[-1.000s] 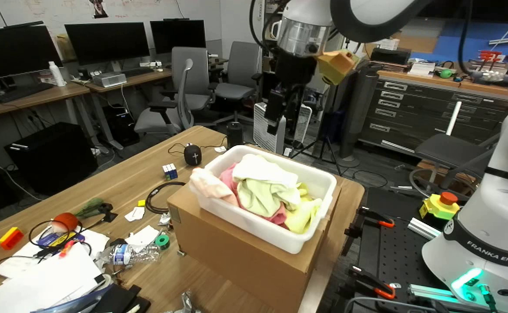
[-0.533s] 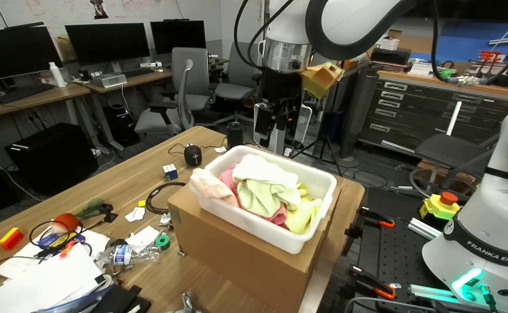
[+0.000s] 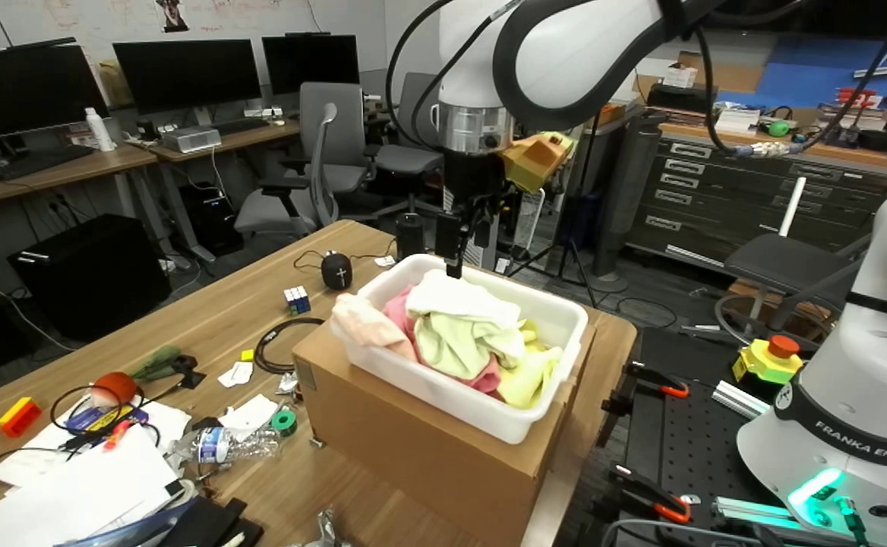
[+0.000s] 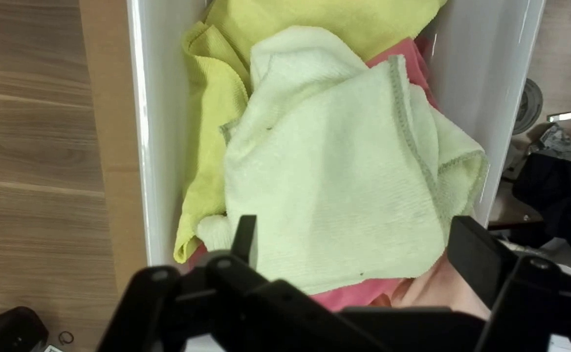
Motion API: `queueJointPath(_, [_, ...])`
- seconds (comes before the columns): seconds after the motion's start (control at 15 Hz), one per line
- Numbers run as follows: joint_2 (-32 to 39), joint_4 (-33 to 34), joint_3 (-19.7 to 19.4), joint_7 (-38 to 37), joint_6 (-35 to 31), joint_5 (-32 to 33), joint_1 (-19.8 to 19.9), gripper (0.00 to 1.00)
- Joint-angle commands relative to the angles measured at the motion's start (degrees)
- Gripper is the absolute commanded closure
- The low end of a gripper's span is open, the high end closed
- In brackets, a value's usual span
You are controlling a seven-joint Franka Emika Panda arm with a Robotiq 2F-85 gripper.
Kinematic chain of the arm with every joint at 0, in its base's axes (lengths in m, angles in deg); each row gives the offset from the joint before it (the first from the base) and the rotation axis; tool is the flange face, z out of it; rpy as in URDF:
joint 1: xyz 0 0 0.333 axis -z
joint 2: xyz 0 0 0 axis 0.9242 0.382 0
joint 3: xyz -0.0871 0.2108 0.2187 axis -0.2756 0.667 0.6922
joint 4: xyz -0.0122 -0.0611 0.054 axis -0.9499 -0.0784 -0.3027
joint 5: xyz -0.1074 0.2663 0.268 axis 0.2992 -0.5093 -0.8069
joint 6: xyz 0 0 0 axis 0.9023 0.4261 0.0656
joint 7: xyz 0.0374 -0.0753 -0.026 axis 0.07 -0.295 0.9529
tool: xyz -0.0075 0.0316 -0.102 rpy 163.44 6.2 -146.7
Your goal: Remove the clothes from the bowl and put them on the table
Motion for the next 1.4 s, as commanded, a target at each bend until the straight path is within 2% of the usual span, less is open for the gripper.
queueJointPath(0.0, [4.2, 4.2, -0.7, 0.1, 1.7, 0.8, -1.2, 0.00])
queueJointPath(0.4, [9.3, 6.3, -1.2, -0.2, 2.3, 0.4, -1.7, 0.00])
queueJointPath(1.33, [16.8, 5.5, -2.1, -0.5, -0.7, 2.3, -3.3, 0.00])
